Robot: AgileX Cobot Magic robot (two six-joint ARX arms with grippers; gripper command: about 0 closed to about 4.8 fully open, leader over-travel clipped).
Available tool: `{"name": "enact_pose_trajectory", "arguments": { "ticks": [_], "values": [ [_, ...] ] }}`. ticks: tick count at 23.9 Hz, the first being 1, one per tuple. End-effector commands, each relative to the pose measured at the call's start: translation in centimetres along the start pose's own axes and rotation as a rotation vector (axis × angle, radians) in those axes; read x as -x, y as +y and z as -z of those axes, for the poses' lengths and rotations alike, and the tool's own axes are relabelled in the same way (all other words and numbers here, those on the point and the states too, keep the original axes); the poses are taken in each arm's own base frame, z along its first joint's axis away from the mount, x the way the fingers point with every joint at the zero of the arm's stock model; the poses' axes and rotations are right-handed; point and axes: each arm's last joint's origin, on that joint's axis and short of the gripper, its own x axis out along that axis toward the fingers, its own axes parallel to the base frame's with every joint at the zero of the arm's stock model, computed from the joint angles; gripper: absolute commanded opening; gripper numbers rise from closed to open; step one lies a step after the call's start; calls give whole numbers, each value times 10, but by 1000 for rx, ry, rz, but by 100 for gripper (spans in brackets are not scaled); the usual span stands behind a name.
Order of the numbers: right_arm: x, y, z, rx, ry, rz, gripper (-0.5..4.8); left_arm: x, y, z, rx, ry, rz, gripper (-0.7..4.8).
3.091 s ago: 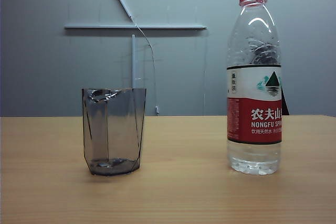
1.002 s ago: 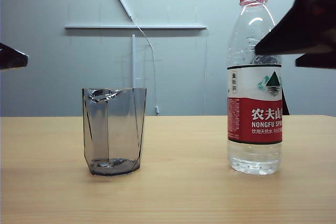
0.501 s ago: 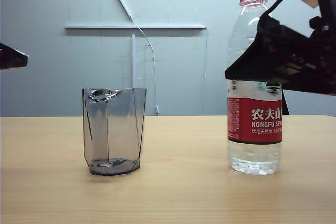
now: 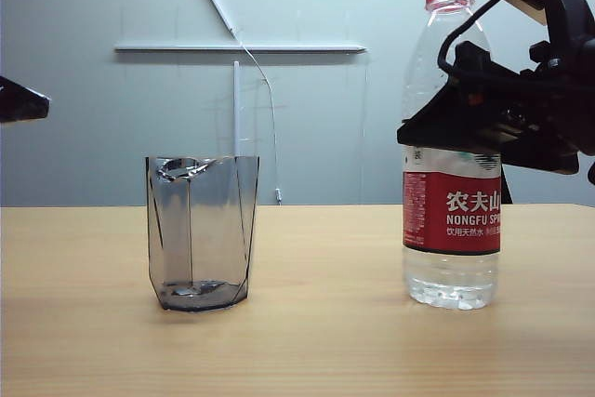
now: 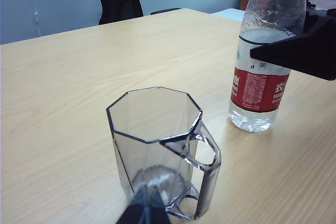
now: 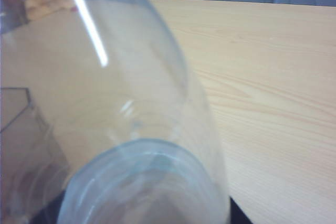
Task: Pick up the mineral water bottle on the table and pour water into the mug until it's half full.
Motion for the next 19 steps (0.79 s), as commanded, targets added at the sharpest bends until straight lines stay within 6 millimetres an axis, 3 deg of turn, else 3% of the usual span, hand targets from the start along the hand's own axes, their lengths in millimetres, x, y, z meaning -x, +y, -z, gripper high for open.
{"name": "enact_pose_trajectory", "arguments": {
  "ticks": [1,5,9,19],
  "values": [
    [-1,1,-5,-2,-34,-6,313,0,0,-1,4,-8,-1,-2],
    [-1,1,-7,1,-47,-8,313,0,0,-1,4,-7,-1,-2],
    [-10,3,-24,93,-71,-22,313,0,0,-1,4,-8,-1,-2],
    [-45,22,-87,510,136,-119,312,0,0,-1,4,-7,-4,-2]
  ]
}}
